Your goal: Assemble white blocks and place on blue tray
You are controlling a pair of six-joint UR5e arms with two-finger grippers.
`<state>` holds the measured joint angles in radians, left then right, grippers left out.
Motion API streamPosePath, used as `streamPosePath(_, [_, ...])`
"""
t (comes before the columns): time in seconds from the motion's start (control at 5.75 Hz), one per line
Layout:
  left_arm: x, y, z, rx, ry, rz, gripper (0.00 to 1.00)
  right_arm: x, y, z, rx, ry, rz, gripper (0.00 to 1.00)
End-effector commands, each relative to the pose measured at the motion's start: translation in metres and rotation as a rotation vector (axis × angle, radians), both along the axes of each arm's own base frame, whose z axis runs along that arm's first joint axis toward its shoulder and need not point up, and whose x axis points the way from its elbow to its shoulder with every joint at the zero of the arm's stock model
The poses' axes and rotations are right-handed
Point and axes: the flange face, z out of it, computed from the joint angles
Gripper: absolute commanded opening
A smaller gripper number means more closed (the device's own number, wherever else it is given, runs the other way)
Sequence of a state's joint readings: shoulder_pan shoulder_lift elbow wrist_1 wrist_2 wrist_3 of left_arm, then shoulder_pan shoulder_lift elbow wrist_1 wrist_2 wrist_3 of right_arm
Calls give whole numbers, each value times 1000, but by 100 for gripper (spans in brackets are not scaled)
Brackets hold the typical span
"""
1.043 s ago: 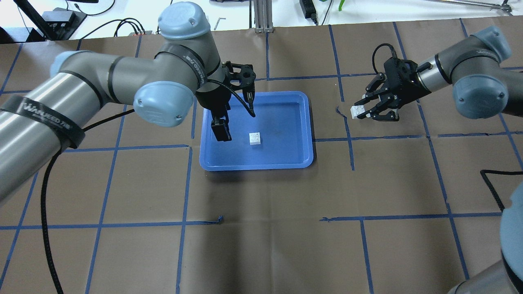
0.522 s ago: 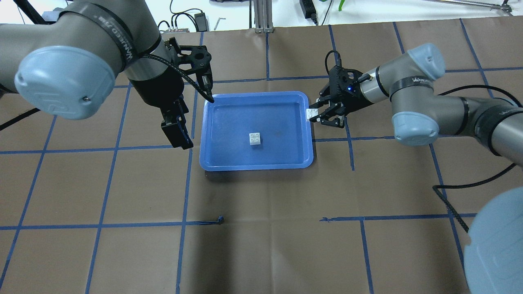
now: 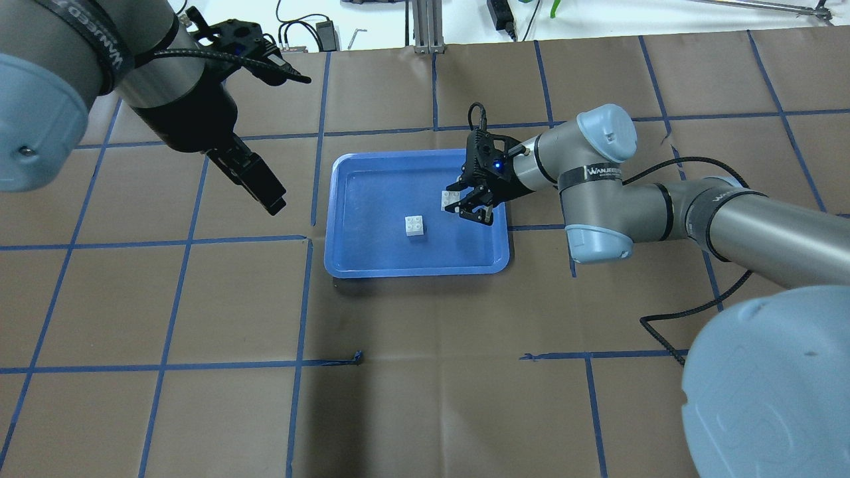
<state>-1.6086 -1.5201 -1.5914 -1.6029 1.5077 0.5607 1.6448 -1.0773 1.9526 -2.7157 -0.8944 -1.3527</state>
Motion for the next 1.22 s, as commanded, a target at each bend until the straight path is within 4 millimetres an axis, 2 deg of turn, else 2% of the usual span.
streamPosePath(0.0, [6, -7, 14, -95, 21, 407, 100, 13, 3, -23, 11, 20, 9, 17])
streamPosePath(0.35, [12, 3, 17, -90, -26, 476, 100, 23, 7, -29, 28, 31, 10, 17])
streamPosePath(1.04, [13, 3, 16, -88, -41, 523, 100, 34, 12, -35, 45, 30, 12, 17])
